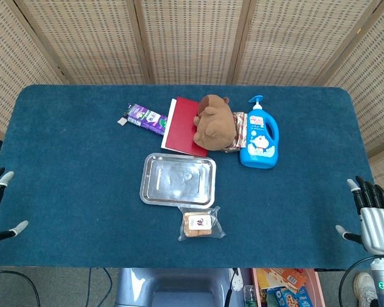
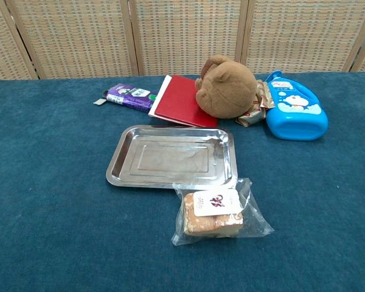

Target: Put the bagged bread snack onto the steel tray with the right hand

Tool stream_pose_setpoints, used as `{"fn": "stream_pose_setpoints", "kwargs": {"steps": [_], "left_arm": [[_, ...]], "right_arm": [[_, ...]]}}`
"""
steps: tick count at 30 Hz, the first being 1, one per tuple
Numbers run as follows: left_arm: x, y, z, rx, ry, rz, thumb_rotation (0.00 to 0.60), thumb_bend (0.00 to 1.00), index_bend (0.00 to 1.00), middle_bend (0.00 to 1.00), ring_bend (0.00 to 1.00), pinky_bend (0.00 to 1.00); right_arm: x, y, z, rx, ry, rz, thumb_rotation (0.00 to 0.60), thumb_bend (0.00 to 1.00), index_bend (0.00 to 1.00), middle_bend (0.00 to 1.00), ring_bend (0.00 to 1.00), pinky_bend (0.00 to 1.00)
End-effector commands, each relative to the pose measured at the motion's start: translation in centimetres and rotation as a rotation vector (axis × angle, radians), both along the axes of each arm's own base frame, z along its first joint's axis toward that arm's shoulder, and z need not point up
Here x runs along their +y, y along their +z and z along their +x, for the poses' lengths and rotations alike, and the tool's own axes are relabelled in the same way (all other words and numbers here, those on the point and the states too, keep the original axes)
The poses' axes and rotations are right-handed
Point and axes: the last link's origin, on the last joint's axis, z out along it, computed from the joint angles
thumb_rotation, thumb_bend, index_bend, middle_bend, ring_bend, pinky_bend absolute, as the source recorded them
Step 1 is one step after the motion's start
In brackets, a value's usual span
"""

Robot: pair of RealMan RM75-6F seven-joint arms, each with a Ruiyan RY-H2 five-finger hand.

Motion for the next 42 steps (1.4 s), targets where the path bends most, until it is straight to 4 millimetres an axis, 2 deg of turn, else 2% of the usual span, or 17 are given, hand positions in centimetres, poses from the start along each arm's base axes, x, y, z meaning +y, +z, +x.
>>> {"fn": "stream_pose_setpoints", "kwargs": {"steps": [1,7,11,12,13,16,17,22,28,34,42], "left_arm": [[-0.1,0.0,-0.1,0.002,0.004,0.003,0.600,0.00,0.00,0.00,0.00,0.00],[0.0,0.3,-0.2,-0.003,0.007,0.019,0.600,0.00,0.00,0.00,0.00,0.00],[0.4,0.4,-0.2,-0.006,0.007,0.032,0.600,0.00,0.00,0.00,0.00,0.00],[0.6,0.4,-0.3,-0.004,0.012,0.031,0.600,0.00,0.00,0.00,0.00,0.00],[1.0,0.1,-0.5,0.002,0.023,0.024,0.600,0.00,0.00,0.00,0.00,0.00],[1.6,-0.3,-0.7,0.020,0.050,0.017,0.600,0.00,0.00,0.00,0.00,0.00],[1.7,-0.4,-0.8,0.022,0.054,0.017,0.600,0.00,0.00,0.00,0.00,0.00],[2.5,-0.8,-1.3,0.039,0.089,0.020,0.600,0.00,0.00,0.00,0.00,0.00],[3.2,-1.4,-1.6,0.058,0.118,0.010,0.600,0.00,0.00,0.00,0.00,0.00],[3.6,-1.3,-1.9,0.057,0.140,0.018,0.600,0.00,0.00,0.00,0.00,0.00],[4.0,-1.5,-2.3,0.062,0.156,0.014,0.600,0.00,0.00,0.00,0.00,0.00]], "right_arm": [[0.0,-0.1,0.1,0.000,0.003,0.007,0.600,0.00,0.00,0.00,0.00,0.00],[-0.3,-0.6,0.8,-0.009,0.043,0.063,0.600,0.00,0.00,0.00,0.00,0.00],[-1.5,-1.4,2.9,0.017,0.246,0.217,0.600,0.00,0.00,0.00,0.00,0.00],[-2.2,-1.8,4.3,0.020,0.352,0.293,0.600,0.00,0.00,0.00,0.00,0.00],[-2.9,-3.1,6.7,0.060,0.498,0.431,0.600,0.00,0.00,0.00,0.00,0.00],[-4.2,-4.6,9.9,0.120,0.653,0.618,0.600,0.00,0.00,0.00,0.00,0.00],[-4.4,-4.9,10.3,0.134,0.671,0.638,0.600,0.00,0.00,0.00,0.00,0.00],[-6.1,-8.7,15.3,0.253,0.856,0.757,0.600,0.00,0.00,0.00,0.00,0.00],[-8.1,-12.5,19.6,0.345,0.935,0.807,0.600,0.00,0.00,0.00,0.00,0.00],[-9.0,-16.4,21.5,0.457,0.960,0.853,0.600,0.00,0.00,0.00,0.00,0.00],[-9.6,-19.9,21.9,0.547,0.972,0.855,0.600,0.00,0.00,0.00,0.00,0.00]]}}
